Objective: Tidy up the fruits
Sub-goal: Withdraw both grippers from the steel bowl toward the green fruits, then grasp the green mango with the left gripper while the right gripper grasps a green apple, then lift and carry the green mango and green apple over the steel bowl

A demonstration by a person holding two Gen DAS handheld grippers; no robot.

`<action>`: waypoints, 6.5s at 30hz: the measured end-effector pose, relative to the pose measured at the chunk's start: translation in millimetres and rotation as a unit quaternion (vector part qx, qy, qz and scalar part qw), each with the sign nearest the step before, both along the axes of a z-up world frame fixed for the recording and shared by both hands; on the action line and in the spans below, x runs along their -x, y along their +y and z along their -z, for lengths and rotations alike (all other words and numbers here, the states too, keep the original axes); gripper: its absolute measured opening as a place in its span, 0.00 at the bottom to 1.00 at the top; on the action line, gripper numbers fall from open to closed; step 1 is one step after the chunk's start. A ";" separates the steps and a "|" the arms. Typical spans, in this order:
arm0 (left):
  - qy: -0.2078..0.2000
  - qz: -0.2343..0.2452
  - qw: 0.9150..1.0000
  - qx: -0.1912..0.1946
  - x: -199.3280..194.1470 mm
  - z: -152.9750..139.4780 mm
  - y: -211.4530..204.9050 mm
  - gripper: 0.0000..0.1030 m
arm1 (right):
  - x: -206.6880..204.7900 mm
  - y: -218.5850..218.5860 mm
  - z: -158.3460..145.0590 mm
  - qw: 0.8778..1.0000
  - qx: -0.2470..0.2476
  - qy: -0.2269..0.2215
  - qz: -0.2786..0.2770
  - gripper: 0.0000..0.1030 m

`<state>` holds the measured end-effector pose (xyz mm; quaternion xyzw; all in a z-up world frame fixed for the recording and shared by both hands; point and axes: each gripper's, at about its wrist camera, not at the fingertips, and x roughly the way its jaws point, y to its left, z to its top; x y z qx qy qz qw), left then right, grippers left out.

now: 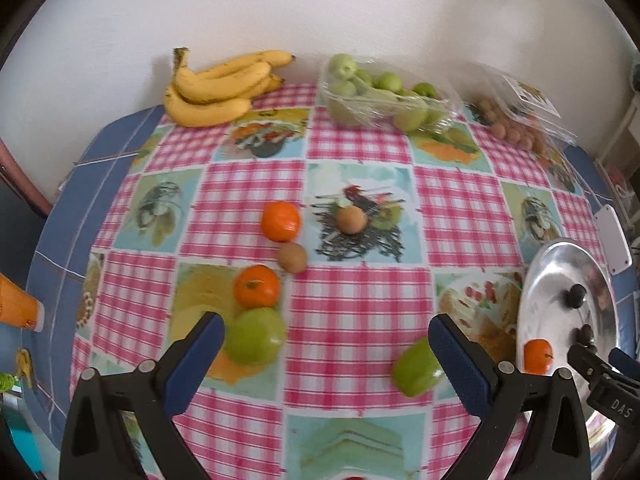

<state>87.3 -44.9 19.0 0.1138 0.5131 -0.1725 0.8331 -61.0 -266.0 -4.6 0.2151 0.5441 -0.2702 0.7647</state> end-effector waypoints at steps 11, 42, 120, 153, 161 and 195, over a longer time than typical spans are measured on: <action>-0.009 -0.057 0.998 -0.022 -30.3 2.5 55.0 1.00 | -25.6 30.2 -9.8 1.000 0.006 -0.010 -0.022 0.99; 0.063 -0.067 0.996 -0.010 -47.8 39.4 71.3 1.00 | -99.7 138.2 21.0 0.988 -0.034 -0.016 -0.153 0.99; 0.057 -0.041 0.996 0.051 -41.7 18.7 57.2 0.49 | -92.1 128.6 -1.1 0.988 -0.046 -0.067 -0.130 0.04; 0.113 -0.065 0.991 0.039 -50.4 55.2 63.1 0.49 | -130.1 165.9 41.5 0.982 -0.091 -0.036 -0.162 0.37; 0.089 -0.068 0.992 0.052 -50.5 39.2 64.6 0.49 | -124.9 155.3 25.7 0.982 -0.095 -0.065 -0.153 0.37; 0.056 0.132 0.989 0.046 55.1 -1.0 -83.7 0.49 | -12.9 -8.7 -17.0 0.990 -0.081 -0.108 0.030 0.37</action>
